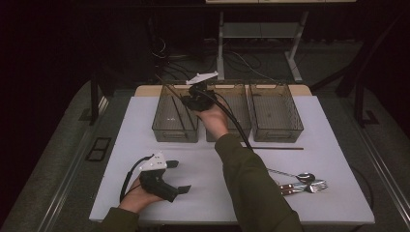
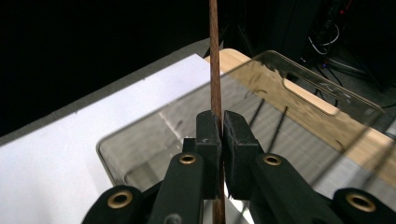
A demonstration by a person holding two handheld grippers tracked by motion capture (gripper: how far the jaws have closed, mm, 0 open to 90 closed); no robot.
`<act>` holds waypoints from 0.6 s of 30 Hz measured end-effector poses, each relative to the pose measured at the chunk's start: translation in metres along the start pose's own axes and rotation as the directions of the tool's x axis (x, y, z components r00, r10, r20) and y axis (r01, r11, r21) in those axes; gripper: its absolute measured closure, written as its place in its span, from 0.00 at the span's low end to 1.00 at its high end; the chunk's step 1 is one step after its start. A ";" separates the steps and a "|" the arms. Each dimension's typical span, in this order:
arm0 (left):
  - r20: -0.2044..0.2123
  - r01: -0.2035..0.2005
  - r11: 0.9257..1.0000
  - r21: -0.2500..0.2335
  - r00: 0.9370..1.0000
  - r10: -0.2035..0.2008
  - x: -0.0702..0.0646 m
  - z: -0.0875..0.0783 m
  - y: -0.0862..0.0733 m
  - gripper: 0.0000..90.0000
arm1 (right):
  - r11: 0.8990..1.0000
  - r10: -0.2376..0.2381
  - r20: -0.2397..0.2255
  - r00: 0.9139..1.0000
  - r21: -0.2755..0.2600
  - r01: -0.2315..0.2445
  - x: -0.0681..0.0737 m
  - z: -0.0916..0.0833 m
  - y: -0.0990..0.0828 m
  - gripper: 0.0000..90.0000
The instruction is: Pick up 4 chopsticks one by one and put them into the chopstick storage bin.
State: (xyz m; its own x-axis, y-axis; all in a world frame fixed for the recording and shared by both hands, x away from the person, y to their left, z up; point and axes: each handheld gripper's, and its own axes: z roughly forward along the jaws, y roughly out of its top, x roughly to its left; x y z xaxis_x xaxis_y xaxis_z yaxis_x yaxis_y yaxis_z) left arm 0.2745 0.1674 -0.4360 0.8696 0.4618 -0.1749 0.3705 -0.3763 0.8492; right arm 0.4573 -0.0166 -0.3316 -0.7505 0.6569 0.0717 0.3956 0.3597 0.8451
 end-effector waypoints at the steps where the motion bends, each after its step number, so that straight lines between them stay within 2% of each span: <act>1: 0.000 0.001 1.000 -0.003 1.000 -0.001 0.000 0.000 0.000 0.00 | 1.000 0.006 -0.002 1.000 0.000 -0.006 0.002 0.004 0.001 0.95; 10: 0.002 -0.004 1.000 -0.009 1.000 0.004 0.001 -0.002 0.000 0.00 | 0.999 0.052 -0.033 0.998 -0.008 -0.052 0.008 0.040 0.004 0.95; 14: 0.004 0.002 1.000 -0.007 1.000 -0.002 0.001 -0.001 0.000 0.00 | 0.998 0.063 -0.019 0.998 0.002 -0.063 0.007 0.051 0.002 0.95; 18: 0.006 0.007 1.000 -0.008 1.000 -0.006 0.001 -0.002 0.000 0.00 | 0.995 0.090 0.006 0.996 0.034 -0.090 0.003 0.062 -0.008 0.95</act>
State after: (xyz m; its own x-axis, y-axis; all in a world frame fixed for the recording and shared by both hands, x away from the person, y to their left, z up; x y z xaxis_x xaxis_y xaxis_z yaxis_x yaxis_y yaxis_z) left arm 0.2750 0.1692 -0.4351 0.8690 0.4596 -0.1832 0.3737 -0.3670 0.8519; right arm 0.4846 0.0237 -0.3707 -0.7089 0.6903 0.1446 0.4794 0.3212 0.8167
